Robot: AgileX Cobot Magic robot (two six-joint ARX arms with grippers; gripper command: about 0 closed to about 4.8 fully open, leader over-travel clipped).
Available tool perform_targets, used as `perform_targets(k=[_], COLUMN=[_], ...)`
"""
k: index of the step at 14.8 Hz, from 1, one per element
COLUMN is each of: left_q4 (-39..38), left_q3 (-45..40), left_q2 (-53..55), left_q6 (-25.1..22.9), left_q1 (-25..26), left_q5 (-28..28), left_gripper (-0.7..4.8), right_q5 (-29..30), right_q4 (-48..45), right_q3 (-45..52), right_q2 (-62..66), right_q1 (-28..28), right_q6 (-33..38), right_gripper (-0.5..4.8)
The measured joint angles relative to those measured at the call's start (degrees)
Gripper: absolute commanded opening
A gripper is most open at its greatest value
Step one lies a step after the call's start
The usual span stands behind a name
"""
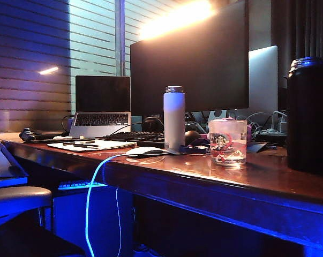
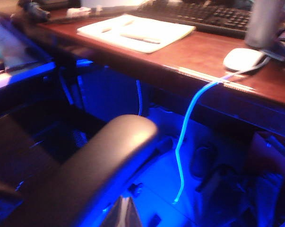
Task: Pick up the black thermos, pour a little water from inside into the glass cup, then place the black thermos back on the table.
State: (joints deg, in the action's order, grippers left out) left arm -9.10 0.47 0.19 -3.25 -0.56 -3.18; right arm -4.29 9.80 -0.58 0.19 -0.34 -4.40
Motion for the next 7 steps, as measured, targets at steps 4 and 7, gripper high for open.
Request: perform_targets(k=[4, 7], left_q4=[-0.11, -0.11], left_q3=[0.02, 0.02], left_q2=[0.02, 0.02], left_q6=[0.28, 0.28], left_q1=[0.0, 0.0], left_q5=[0.76, 0.76], left_gripper=[-0.04, -0.04], right_q5=[0.0, 0.0], right_q4=[0.0, 0.0], right_q3=[0.0, 0.0], right_q2=[0.0, 0.0], right_q1=[0.0, 0.0], right_q6=[0.0, 0.0], right_gripper=[-0.01, -0.01])
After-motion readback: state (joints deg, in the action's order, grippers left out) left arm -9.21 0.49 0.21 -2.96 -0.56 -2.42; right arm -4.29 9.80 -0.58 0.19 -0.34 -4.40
